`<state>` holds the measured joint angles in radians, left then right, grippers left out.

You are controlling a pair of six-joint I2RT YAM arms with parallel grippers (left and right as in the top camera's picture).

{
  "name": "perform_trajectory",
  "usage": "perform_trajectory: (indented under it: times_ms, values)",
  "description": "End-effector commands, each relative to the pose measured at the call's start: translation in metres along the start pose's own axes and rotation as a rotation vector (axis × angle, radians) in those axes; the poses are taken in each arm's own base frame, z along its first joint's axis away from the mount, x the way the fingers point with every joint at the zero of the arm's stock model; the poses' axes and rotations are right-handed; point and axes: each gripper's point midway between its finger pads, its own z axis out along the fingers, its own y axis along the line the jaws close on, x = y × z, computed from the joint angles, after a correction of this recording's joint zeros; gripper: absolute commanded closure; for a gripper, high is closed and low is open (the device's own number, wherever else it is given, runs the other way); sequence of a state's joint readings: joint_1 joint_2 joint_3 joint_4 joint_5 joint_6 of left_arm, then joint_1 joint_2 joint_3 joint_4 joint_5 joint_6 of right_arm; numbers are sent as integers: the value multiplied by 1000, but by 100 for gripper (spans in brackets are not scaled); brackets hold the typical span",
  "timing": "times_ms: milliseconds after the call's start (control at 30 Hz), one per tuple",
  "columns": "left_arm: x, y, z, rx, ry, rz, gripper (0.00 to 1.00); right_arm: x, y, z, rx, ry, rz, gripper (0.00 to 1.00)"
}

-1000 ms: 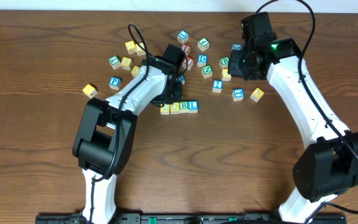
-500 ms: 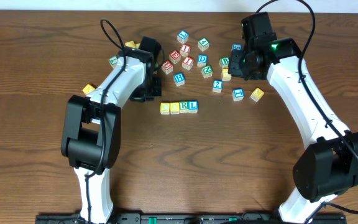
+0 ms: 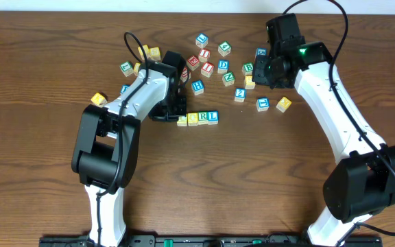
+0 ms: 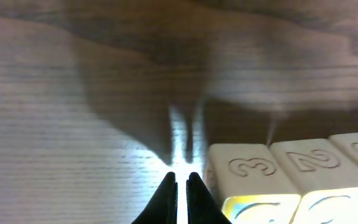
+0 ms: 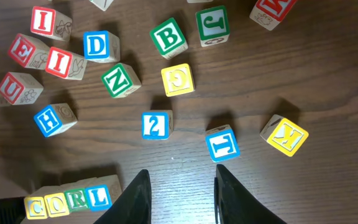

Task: Spell out CORL

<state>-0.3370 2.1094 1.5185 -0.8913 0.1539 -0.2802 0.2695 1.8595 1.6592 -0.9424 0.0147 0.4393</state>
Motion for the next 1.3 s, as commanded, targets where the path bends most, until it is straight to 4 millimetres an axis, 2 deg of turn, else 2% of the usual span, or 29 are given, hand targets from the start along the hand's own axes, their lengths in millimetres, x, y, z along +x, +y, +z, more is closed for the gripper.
perform_trajectory:
  times_ms: [0,500,600,733,767,867,900,967,1033,1067,1133,1167,1200,1233,1267]
  values:
    - [2,-7,-3,25,-4,27,93,3,-1,4,12,9,-15,71]
    - [2,-15,-3,66,2,29,93,2,-2,4,14,6,-11,71]
    - [-6,-4,-6,10,-32,32,93,2,-3,4,14,8,-11,72]
    - [-34,9,-46,-4,-138,44,92,3,-1,4,4,13,-28,73]
    - [-44,16,-66,-17,-194,37,92,4,3,3,-19,22,-48,73]
    - [-57,31,-109,-39,-307,16,93,6,10,-1,-62,29,-76,73]
    - [-61,39,-142,-43,-389,6,92,6,12,-5,-75,24,-83,73]
    - [-61,50,-177,-45,-478,-20,92,4,13,-13,-81,8,-87,73]
    - [-55,63,-218,-45,-577,-51,83,1,14,-31,-94,-27,-99,67]
    - [-51,69,-236,-40,-618,-66,71,-2,14,-45,-103,-56,-120,58]
    - [-43,78,-260,-34,-678,-88,56,-5,14,-66,-113,-102,-146,46]
    - [-38,83,-273,-30,-709,-99,47,-6,14,-83,-123,-132,-163,35]
    - [-34,85,-280,-29,-723,-105,26,-5,13,-97,-129,-156,-180,22]
    - [-27,87,-290,-28,-741,-110,2,-4,12,-115,-135,-189,-196,1]
    - [-24,87,-294,-25,-753,-109,2,-2,11,-128,-140,-208,-209,1]
